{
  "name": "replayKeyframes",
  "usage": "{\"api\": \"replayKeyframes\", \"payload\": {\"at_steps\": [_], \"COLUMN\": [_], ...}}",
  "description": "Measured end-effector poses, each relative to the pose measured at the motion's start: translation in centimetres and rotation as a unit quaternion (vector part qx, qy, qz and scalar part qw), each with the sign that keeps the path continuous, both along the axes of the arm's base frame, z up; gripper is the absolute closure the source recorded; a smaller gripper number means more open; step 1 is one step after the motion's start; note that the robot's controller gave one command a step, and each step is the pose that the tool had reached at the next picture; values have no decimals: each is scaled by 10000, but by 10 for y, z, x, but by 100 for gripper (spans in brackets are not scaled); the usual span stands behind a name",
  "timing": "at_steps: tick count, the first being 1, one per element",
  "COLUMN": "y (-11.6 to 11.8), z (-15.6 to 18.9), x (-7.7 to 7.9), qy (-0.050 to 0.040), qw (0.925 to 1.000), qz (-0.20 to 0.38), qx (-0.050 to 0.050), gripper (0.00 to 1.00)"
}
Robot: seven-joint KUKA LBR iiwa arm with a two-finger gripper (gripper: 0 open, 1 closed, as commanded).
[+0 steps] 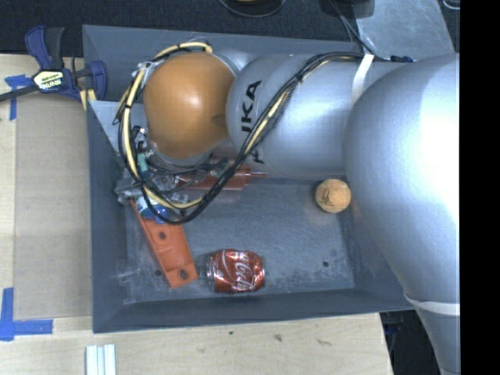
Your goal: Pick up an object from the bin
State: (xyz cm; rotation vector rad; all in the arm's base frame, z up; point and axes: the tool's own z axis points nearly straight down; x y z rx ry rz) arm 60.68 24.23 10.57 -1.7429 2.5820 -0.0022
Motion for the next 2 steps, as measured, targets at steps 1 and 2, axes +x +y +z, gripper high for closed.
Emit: {"api": "replayKeyframes", "payload": {"at_steps": [1, 2], "y": [1, 1], "z": [16, 22], "x": [2, 2], "qy": [-35, -46], "qw": [10000, 10000], "qz": [-4, -12], "qx": [14, 18], "gripper": [100, 100]}}
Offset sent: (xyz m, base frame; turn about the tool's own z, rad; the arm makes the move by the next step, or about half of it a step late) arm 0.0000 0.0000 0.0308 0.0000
